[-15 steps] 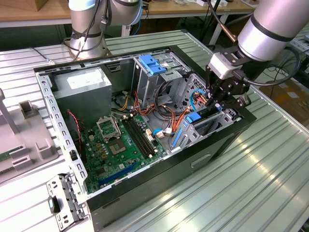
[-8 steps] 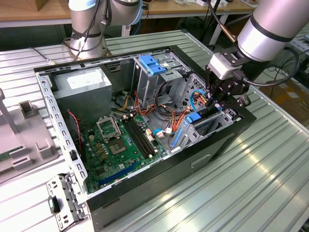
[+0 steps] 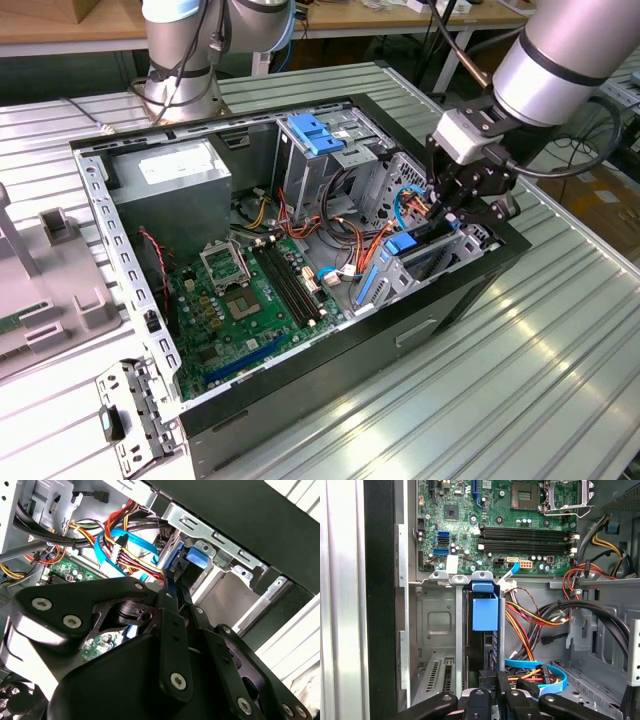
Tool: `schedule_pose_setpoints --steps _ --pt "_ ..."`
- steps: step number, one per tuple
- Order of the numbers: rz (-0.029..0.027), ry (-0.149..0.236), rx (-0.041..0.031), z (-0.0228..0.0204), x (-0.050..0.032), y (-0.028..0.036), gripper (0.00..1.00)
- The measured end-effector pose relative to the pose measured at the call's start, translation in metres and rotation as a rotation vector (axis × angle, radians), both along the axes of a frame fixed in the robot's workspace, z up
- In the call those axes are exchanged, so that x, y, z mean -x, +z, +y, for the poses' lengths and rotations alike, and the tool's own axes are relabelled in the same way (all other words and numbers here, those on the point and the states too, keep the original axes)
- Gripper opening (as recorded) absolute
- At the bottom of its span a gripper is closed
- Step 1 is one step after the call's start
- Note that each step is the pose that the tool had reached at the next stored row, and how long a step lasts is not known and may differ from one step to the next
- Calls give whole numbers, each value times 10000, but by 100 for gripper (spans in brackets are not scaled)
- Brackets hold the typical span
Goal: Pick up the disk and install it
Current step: 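Insert the first disk wire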
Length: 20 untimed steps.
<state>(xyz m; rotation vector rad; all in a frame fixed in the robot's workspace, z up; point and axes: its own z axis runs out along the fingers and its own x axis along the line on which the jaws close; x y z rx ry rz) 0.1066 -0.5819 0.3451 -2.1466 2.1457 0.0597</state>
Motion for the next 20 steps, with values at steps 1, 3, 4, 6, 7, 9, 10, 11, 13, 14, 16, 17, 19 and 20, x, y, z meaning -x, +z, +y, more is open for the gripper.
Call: schedule_pose_setpoints --steps 1,3,4,6,7,9,10,11,13,14,16,17,19,20 --pt "0 -1 0 -1 0 -2 17" --pt "-1 -1 -2 0 8 -8 17" --pt "-1 -1 -2 1 17 -8 17" --pt "1 0 1 11 40 -7 17" --pt "0 -1 0 25 43 -8 17" --pt "0 -1 0 40 45 -7 17" --pt "-1 0 1 44 45 -3 17" --pt "-1 -1 -2 44 46 -3 17" --pt "-1 -1 0 44 46 -1 17" --pt "-1 -1 2 41 46 0 17" --pt "-1 -1 2 32 46 -3 17" --pt "1 0 0 31 40 -5 17" --pt "2 0 -1 31 23 -6 17" --pt "2 -1 0 31 15 -6 17"
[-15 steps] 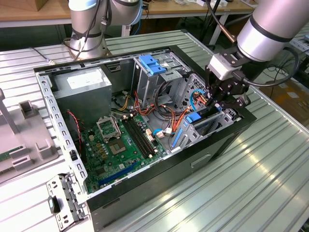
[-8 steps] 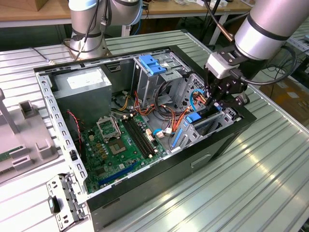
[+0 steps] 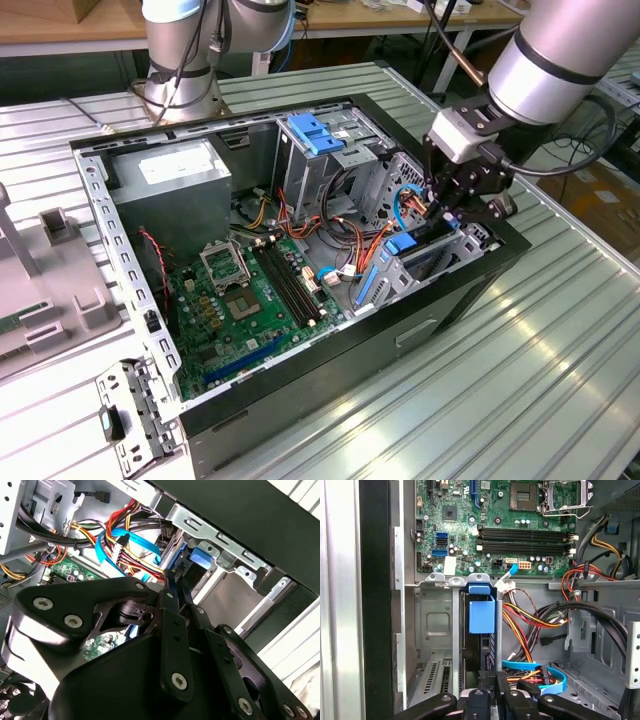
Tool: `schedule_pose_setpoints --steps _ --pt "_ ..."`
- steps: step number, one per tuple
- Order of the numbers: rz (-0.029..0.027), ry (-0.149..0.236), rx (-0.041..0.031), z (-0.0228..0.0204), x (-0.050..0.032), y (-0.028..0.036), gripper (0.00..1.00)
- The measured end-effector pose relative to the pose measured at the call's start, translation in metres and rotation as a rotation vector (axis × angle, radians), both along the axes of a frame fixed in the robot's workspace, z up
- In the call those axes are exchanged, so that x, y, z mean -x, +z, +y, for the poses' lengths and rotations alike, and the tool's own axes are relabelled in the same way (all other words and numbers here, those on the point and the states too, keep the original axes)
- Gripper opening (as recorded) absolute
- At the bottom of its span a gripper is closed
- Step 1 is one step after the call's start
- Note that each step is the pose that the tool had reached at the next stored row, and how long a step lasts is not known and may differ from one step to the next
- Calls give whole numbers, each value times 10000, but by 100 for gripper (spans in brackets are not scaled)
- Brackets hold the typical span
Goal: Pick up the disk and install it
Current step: 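Insert the first disk wire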
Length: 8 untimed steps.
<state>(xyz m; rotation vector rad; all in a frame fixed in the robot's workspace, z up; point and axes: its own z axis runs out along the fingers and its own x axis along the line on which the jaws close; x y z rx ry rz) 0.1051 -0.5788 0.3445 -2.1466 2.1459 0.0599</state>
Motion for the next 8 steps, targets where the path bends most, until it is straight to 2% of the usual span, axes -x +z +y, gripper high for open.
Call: schedule_pose_setpoints --steps 4,8 --pt "0 0 0 -10 -5 -1 17" --pt "0 0 0 -37 11 0 17"
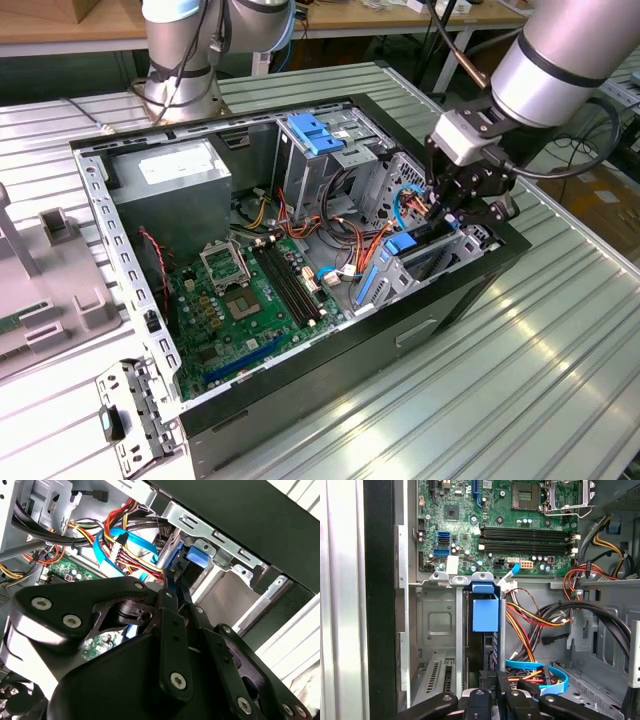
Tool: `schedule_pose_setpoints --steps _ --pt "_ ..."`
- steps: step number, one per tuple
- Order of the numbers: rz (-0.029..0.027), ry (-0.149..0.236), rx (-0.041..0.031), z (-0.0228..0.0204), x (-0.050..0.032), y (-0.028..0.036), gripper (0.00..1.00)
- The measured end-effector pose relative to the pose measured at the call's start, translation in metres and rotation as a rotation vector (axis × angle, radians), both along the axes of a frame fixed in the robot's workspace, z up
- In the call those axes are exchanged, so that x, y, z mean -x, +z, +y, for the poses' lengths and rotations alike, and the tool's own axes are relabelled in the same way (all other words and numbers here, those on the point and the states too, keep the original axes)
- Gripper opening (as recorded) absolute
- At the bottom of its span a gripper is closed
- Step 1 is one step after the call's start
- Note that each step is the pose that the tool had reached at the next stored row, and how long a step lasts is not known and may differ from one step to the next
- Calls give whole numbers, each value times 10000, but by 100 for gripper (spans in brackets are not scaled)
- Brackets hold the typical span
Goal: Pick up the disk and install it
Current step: 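Insert the first disk wire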
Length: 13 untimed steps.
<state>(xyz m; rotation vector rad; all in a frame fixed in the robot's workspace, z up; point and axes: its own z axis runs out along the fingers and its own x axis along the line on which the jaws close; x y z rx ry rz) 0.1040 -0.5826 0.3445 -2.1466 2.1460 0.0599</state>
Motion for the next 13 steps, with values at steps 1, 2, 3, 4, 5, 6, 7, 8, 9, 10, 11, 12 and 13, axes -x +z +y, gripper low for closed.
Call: schedule_pose_setpoints --steps 1,2,3,4,5,6,7,8,9,10,11,12,13 --pt "0 1 1 -2 1 0 17" --pt "0 0 0 -3 5 0 17" --pt "0 -1 -1 -4 9 0 17" --pt "0 0 -2 -4 14 -1 17" --pt "0 0 -3 -4 18 -1 17" --pt "0 2 -4 -4 19 -2 17" --pt "0 2 -4 -4 20 -2 17" --pt "0 3 -5 -4 20 -2 17" --pt "0 5 -6 -4 21 -2 17" --pt "0 7 -6 -4 21 0 17" --pt "0 9 -7 -4 21 0 17" --pt "0 9 -6 -4 21 1 17" --pt "0 12 -5 -4 21 2 17"
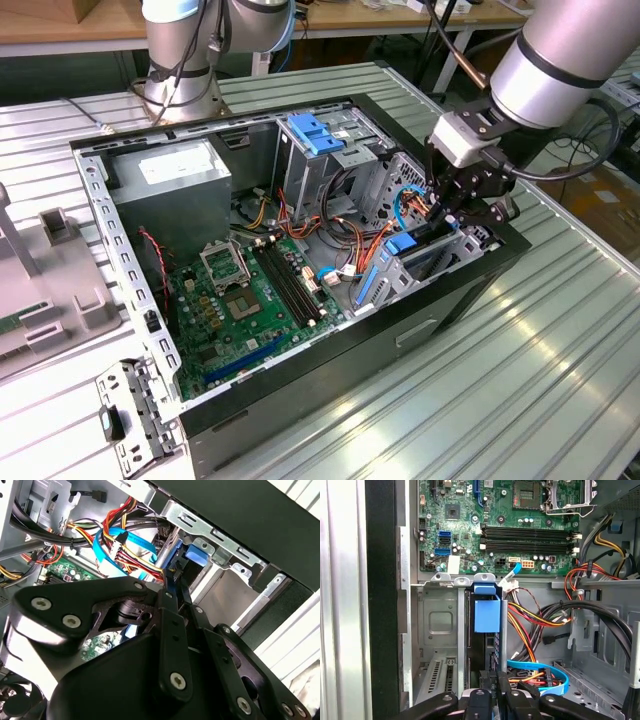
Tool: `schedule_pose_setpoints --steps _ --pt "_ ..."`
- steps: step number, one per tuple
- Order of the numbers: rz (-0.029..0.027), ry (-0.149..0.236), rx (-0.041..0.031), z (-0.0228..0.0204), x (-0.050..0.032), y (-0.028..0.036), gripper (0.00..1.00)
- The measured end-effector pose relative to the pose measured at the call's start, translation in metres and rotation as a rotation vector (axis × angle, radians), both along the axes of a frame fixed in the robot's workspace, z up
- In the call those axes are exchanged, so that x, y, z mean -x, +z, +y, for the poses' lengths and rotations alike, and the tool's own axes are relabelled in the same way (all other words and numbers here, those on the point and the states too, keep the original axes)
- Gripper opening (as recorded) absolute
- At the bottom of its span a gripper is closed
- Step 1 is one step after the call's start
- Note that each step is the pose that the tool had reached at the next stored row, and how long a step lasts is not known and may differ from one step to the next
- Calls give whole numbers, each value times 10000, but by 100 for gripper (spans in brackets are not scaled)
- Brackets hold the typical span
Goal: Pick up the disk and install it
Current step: 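Insert the first disk wire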
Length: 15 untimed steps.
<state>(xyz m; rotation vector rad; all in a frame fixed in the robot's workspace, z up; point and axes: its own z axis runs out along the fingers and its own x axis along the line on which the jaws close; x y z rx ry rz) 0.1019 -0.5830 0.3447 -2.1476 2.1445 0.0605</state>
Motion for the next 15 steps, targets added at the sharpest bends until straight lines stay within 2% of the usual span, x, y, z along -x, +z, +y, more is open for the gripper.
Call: schedule_pose_setpoints --steps 9,15 --pt "0 1 1 0 0 15 17" --pt "5 0 2 0 0 -20 17"
